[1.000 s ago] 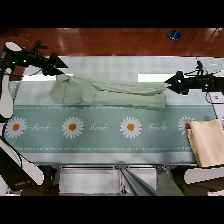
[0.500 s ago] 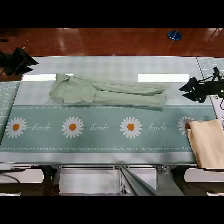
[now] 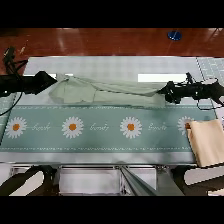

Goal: Fold the shirts.

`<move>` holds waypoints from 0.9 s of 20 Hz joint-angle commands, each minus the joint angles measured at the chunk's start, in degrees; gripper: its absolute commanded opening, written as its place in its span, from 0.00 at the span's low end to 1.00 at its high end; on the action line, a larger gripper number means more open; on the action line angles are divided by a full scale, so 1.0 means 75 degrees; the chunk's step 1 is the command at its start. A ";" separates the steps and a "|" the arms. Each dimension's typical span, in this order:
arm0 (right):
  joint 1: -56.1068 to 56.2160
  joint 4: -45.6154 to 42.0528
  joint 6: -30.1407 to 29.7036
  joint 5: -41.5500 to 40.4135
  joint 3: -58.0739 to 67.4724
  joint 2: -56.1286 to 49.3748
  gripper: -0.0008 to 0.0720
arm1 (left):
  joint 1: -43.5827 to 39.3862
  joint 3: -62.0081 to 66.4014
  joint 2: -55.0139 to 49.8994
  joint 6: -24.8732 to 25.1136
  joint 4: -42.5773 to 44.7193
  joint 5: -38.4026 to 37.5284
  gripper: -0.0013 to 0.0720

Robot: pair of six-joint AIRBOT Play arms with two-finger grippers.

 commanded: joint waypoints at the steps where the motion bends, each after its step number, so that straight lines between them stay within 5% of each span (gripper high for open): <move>1: 0.0478 0.0140 -0.0245 0.0146 0.0041 -0.0125 0.18 | -0.0385 -0.0169 0.0073 0.0029 0.0003 0.0087 0.71; 2: 0.0574 0.0242 -0.0402 0.0294 0.0099 -0.0026 0.04 | -0.0417 -0.0169 0.0052 0.0029 0.0003 0.0082 0.65; 4: 0.0685 0.0251 -0.0495 0.0469 0.0160 0.0458 0.04 | -0.0414 -0.0169 0.0047 0.0122 0.0003 0.0023 0.06; 11: 0.0662 -0.2754 0.0306 0.2078 0.0061 0.3926 0.04 | -0.0868 -0.0169 0.0044 0.0425 -0.0286 -0.0819 0.05; 18: 0.0629 -0.3322 0.1113 0.3381 0.0015 0.6834 0.04 | -0.3952 0.0294 -0.1387 0.0323 -0.1349 0.0868 0.05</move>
